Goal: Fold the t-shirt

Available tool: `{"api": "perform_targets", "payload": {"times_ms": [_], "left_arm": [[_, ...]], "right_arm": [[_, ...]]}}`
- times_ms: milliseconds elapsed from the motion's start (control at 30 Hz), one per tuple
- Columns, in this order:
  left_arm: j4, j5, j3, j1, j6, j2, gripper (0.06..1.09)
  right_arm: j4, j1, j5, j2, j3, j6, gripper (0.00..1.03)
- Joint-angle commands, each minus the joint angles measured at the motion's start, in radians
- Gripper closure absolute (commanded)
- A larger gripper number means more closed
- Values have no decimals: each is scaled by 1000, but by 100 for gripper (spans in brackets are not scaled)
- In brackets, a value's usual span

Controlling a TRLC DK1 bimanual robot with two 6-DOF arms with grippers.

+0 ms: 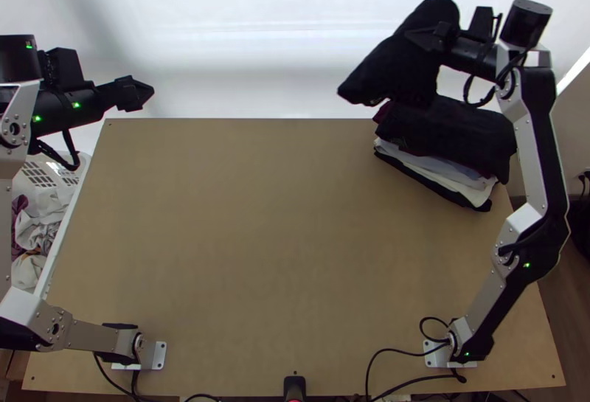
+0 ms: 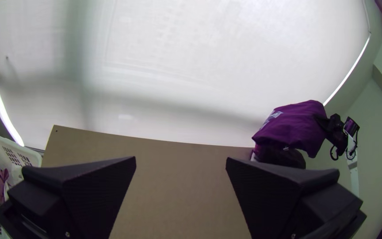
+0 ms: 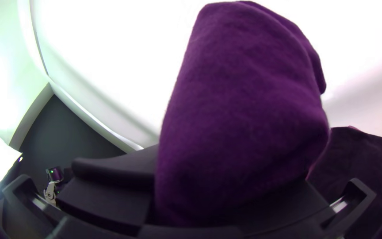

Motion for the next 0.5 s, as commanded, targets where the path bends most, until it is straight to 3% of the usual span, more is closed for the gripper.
{"api": "perform_targets", "payload": {"times_ms": [0, 467], "left_arm": [[-3, -4, -15, 7, 18, -22, 10], [3, -3, -20, 5, 17, -18, 10]], "right_arm": [[24, -28, -37, 22, 29, 4, 100], [22, -186, -152, 84, 26, -32, 100]]}}
